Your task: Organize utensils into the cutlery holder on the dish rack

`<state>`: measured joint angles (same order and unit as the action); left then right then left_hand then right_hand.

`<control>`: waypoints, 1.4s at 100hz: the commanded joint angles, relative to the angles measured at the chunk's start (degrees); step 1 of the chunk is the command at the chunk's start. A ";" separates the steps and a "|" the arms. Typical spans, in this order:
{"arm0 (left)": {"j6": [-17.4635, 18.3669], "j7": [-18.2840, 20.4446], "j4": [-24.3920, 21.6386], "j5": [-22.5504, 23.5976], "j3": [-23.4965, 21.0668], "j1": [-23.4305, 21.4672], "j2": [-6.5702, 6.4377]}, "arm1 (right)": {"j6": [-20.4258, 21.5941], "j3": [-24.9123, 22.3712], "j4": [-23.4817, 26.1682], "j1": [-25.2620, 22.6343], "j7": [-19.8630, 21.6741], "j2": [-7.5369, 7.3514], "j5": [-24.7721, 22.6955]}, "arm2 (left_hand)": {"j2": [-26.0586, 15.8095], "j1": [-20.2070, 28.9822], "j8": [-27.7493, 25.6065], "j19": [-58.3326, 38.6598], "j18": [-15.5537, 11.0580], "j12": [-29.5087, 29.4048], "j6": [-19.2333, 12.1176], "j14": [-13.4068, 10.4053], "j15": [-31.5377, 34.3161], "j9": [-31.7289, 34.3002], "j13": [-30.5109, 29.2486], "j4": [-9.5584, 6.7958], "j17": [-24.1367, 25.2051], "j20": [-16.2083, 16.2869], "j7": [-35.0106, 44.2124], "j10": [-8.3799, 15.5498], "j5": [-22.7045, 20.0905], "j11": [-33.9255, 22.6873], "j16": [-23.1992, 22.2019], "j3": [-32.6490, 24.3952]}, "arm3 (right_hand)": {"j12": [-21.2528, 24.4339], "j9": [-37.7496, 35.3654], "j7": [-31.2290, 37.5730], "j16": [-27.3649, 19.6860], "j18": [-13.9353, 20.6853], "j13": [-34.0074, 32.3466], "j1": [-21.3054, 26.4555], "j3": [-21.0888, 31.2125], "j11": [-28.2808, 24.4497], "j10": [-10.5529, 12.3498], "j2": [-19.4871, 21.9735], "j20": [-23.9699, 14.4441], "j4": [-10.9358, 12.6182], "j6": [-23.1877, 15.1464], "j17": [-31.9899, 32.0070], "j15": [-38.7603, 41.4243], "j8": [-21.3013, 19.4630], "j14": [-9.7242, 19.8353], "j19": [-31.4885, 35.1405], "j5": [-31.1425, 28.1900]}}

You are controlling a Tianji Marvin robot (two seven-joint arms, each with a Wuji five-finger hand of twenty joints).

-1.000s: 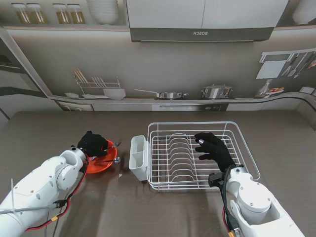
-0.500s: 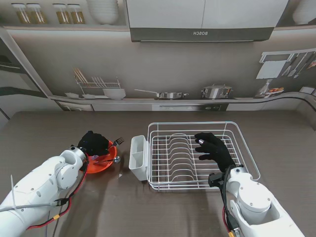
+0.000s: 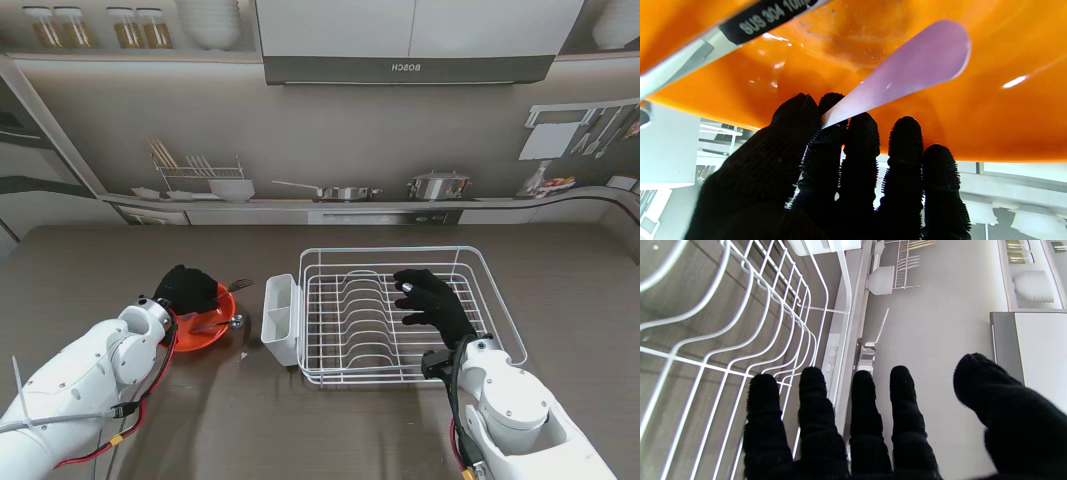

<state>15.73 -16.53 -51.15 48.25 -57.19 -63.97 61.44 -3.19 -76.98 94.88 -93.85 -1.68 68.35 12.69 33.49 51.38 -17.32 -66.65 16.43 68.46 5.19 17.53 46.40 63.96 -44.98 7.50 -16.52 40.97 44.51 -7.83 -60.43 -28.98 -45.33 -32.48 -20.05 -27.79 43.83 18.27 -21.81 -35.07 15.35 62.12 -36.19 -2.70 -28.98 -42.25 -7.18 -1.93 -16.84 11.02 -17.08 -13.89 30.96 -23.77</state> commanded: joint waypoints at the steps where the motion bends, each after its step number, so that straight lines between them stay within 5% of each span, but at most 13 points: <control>1: 0.37 0.70 0.46 -0.33 -0.07 -0.08 0.50 | -0.10 0.18 0.21 -0.24 0.74 0.29 0.09 | 2.90 2.66 0.35 -1.90 -1.24 0.34 0.26 0.32 0.50 2.26 -0.95 2.26 -0.60 -0.67 2.62 0.96 -2.40 0.11 -0.25 -3.10 | 0.21 -0.61 -0.32 -0.05 -0.32 -2.05 -1.75 -0.33 0.32 -0.26 1.12 -0.63 1.22 -0.15 -0.51 -0.36 1.15 -0.16 -0.55 0.02; 140: 3.71 -2.52 3.60 -4.37 -1.29 0.54 1.95 | -0.33 0.27 -0.01 -0.06 0.81 0.32 0.31 | 4.88 1.14 -0.85 0.70 -2.48 0.99 0.90 -0.31 -3.60 4.76 -3.92 3.20 -4.08 -3.12 4.38 1.00 -2.51 3.50 1.00 -10.15 | 0.20 -0.55 -0.39 0.03 -0.34 -2.38 -1.87 -0.41 0.33 -0.23 1.49 -0.58 1.23 -0.02 -0.59 -0.17 1.18 -0.23 -0.53 0.04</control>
<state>19.36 -19.52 -47.66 44.21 -58.32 -63.55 62.90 -3.51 -76.87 94.82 -93.75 -1.66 68.40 12.88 36.92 50.78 -17.23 -66.13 15.68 68.40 6.55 16.81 43.51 66.84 -47.99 9.90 -19.91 38.01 45.79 -8.26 -61.75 -25.76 -44.44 -38.47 -20.05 -27.80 43.83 18.27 -21.81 -35.81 15.35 62.11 -36.19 -2.70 -28.48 -42.25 -7.18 -1.82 -16.93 10.96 -17.08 -13.95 30.96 -23.77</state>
